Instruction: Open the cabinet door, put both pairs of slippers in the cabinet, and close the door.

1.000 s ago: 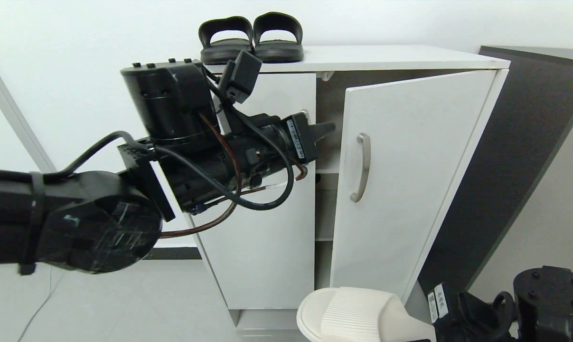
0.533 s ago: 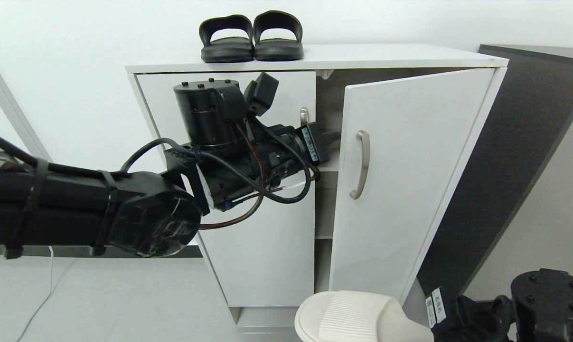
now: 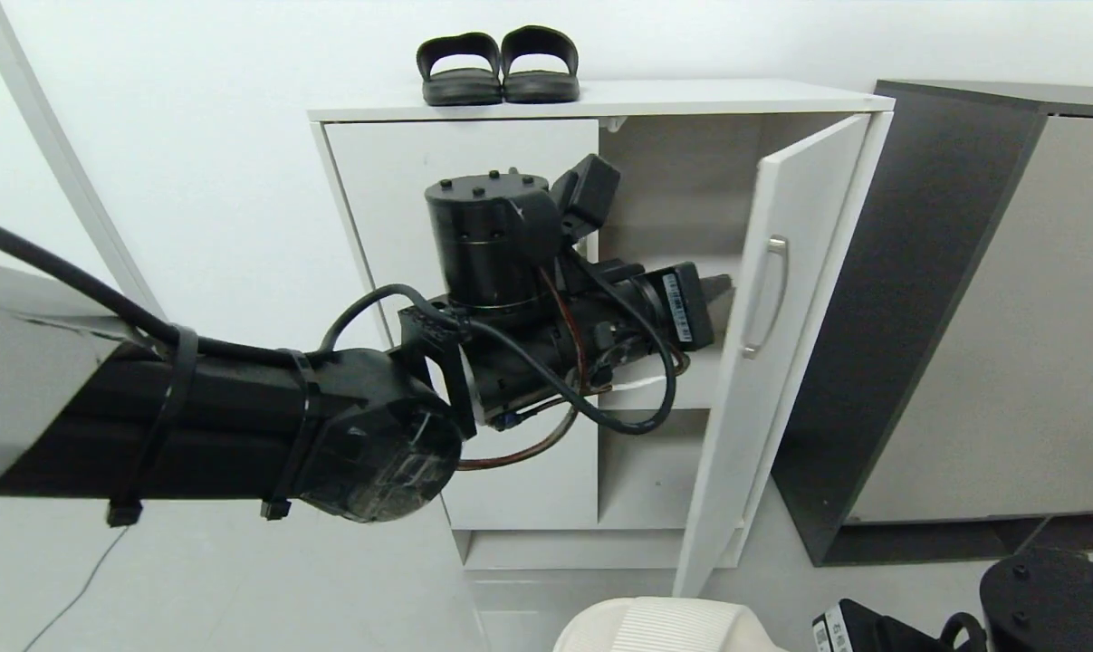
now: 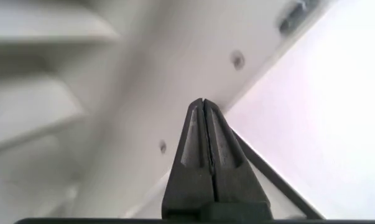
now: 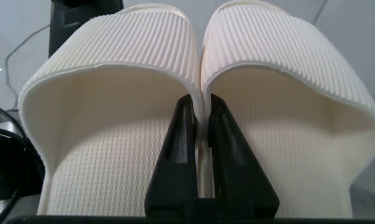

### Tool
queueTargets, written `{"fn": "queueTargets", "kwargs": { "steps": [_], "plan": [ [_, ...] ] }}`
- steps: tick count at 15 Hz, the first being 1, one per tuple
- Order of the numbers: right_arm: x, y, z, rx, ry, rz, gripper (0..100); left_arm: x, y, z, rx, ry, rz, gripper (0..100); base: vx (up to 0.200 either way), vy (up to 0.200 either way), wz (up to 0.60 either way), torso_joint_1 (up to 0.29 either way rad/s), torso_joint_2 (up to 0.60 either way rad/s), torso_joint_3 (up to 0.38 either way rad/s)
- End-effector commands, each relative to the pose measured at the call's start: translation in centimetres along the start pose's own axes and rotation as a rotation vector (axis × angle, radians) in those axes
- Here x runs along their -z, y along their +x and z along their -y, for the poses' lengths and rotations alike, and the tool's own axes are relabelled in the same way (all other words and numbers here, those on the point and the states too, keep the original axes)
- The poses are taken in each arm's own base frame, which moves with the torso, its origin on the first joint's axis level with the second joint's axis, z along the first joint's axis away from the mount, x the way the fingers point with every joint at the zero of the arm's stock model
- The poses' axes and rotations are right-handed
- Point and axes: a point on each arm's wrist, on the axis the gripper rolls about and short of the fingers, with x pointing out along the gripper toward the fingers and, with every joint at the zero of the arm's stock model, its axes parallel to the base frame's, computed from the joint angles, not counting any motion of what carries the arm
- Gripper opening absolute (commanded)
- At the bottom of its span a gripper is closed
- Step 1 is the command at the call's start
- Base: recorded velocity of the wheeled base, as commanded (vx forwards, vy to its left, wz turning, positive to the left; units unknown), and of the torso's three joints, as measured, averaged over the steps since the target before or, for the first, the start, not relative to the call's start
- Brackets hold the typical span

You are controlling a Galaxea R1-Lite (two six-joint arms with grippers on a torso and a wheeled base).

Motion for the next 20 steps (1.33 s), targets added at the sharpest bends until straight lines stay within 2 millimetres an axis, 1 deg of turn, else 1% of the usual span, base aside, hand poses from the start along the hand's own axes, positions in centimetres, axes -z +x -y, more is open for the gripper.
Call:
{"fn": "queueTargets", "kwargs": {
  "steps": [1, 3, 4, 7, 9, 10, 11, 12, 13, 14, 16, 17, 18, 19, 20],
  "plan": [
    [0.0, 0.0, 0.0, 0.002, -0.003, 0.002, 0, 0.3, 0.5, 0.5, 0.027, 0.004, 0.02, 0, 0.0, 0.0, 0.0, 0.0, 0.0, 0.0],
    [-0.1, 0.0, 0.0, 0.002, -0.005, 0.008, 0, 0.3, 0.2, 0.2, 0.023, 0.006, 0.035, 0, 0.0, 0.0, 0.0, 0.0, 0.0, 0.0],
    [-0.1, 0.0, 0.0, 0.003, -0.006, 0.011, 0, -0.1, -0.4, -0.4, 0.001, 0.01, 0.052, 0, 0.0, 0.0, 0.0, 0.0, 0.0, 0.0],
    [-0.2, 0.1, 0.2, 0.009, -0.001, 0.014, 0, -1.2, -1.9, -0.7, -0.039, 0.018, 0.097, 0, 0.0, 0.0, 0.0, 0.0, 0.0, 0.0],
    [-0.6, 0.3, 1.4, 0.057, 0.017, 0.025, 0, -2.4, -4.6, -0.9, -0.075, 0.027, 0.117, 0, 0.0, 0.0, 0.0, 0.0, 0.0, 0.0],
    [-0.9, 0.4, 2.1, 0.094, 0.026, 0.036, 0, -2.7, -6.0, -0.9, -0.091, 0.028, 0.119, 0, 0.0, 0.0, 0.0, 0.0, 0.0, 0.0],
    [-1.4, 0.5, 3.6, 0.187, 0.067, 0.048, 0, -3.3, -8.9, -1.1, -0.141, 0.04, 0.135, 0, 0.0, 0.0, 0.0, 0.0, 0.0, 0.0],
    [-2.0, 0.7, 4.4, 0.266, 0.116, 0.068, 0, -3.5, -11.5, -1.4, -0.213, 0.062, 0.155, 0, 0.0, 0.0, 0.0, 0.0, 0.0, 0.0],
    [-2.6, 1.2, 5.2, 0.364, 0.177, 0.086, 0, -3.7, -14.3, -1.5, -0.299, 0.088, 0.192, 0, 0.0, 0.0, 0.0, 0.0, 0.0, 0.0],
    [-3.0, 1.9, 6.2, 0.504, 0.225, 0.097, 0, -4.0, -17.2, -1.4, -0.386, 0.11, 0.241, 0, 0.0, 0.0, 0.0, 0.0, 0.0, 0.0],
    [-3.7, 3.3, 8.2, 0.73, 0.249, 0.109, 0, -4.1, -22.1, 0.2, -0.509, 0.116, 0.311, 0, 0.0, 0.0, 0.0, 0.0, 0.0, 0.0],
    [-4.0, 3.9, 9.0, 0.803, 0.262, 0.119, 0, -3.8, -24.6, 1.0, -0.585, 0.113, 0.312, 0, 0.0, 0.0, 0.0, 0.0, 0.0, 0.0],
    [-4.3, 4.4, 9.6, 0.857, 0.271, 0.133, 0, -3.4, -26.6, 1.9, -0.64, 0.109, 0.304, 0, 0.0, 0.0, 0.0, 0.0, 0.0, 0.0],
    [-4.3, 4.4, 9.6, 0.857, 0.271, 0.133, 0, -3.4, -26.6, 1.9, -0.64, 0.109, 0.304, 0, 0.0, 0.0, 0.0, 0.0, 0.0, 0.0],
    [-4.6, 5.4, 11.2, 0.949, 0.312, 0.159, 0, -1.1, -31.8, 3.8, -0.793, 0.135, 0.257, 0, 0.0, 0.0, 0.0, 0.0, 0.0, 0.0]
  ]
}}
